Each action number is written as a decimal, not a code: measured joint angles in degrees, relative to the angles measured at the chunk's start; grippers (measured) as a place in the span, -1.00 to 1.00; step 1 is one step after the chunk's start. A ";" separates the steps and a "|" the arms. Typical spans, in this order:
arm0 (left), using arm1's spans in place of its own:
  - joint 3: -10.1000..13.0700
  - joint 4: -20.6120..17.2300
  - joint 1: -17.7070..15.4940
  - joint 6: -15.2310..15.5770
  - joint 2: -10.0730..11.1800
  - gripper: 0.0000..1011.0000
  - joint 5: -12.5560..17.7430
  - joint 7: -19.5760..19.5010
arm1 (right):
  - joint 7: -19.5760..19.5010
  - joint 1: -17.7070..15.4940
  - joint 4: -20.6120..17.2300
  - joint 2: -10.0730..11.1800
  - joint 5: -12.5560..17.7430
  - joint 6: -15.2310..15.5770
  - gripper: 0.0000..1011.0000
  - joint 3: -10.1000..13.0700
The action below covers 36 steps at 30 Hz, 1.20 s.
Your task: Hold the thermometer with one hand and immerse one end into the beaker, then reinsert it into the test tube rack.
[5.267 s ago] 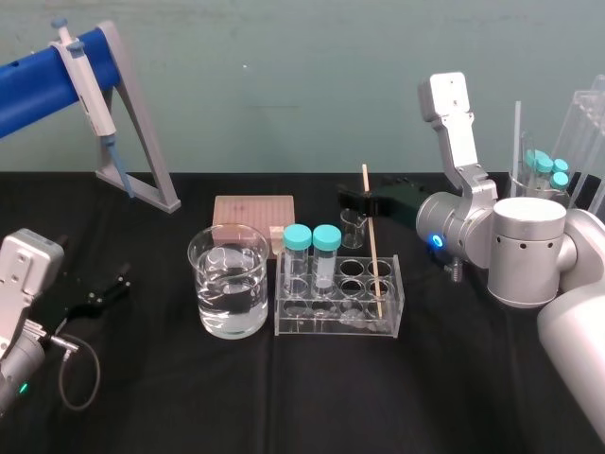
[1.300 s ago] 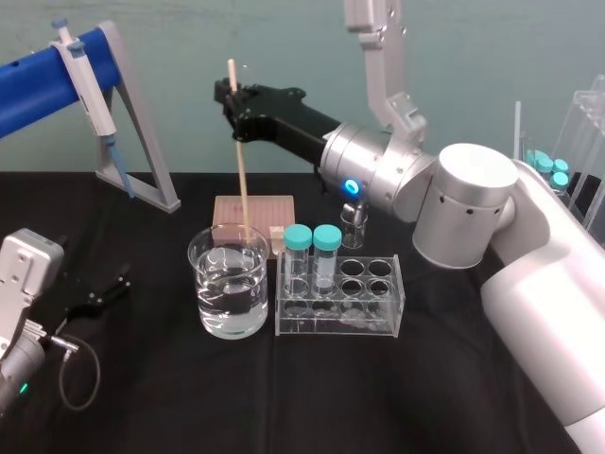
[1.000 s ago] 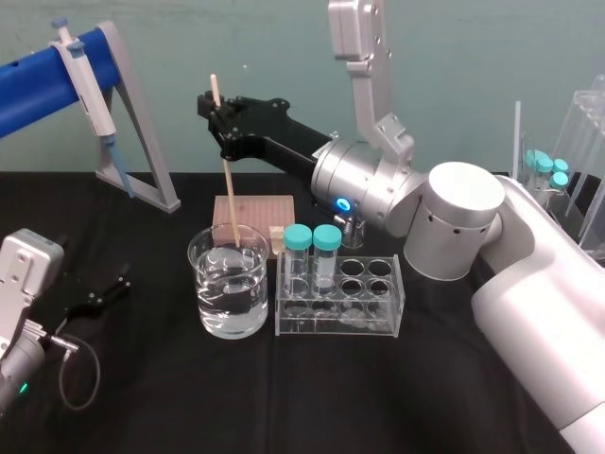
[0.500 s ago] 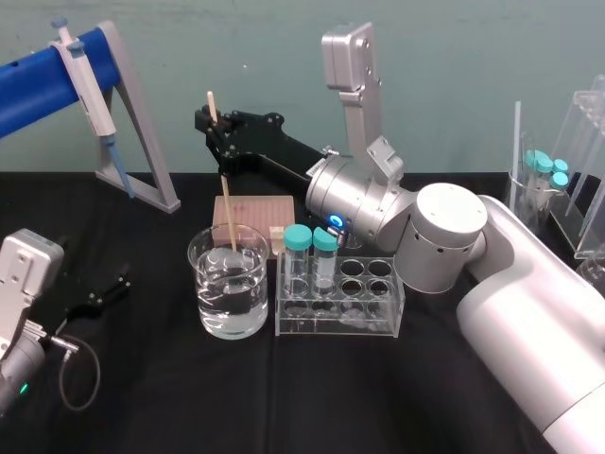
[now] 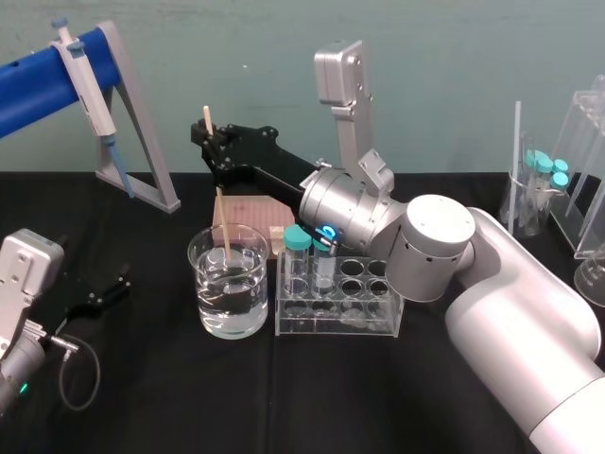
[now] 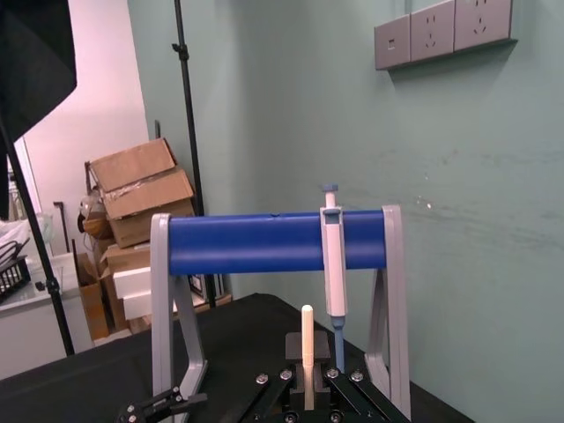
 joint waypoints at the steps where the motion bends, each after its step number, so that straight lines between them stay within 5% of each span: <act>1: 0.00 0.00 0.00 0.00 0.00 0.99 0.00 0.00 | 0.05 0.00 0.23 -0.11 -0.15 0.00 -0.90 -0.07; 36: 0.00 0.00 0.00 0.00 0.00 0.99 0.00 0.00 | 0.21 0.22 4.99 -2.12 -1.85 0.82 -0.90 0.37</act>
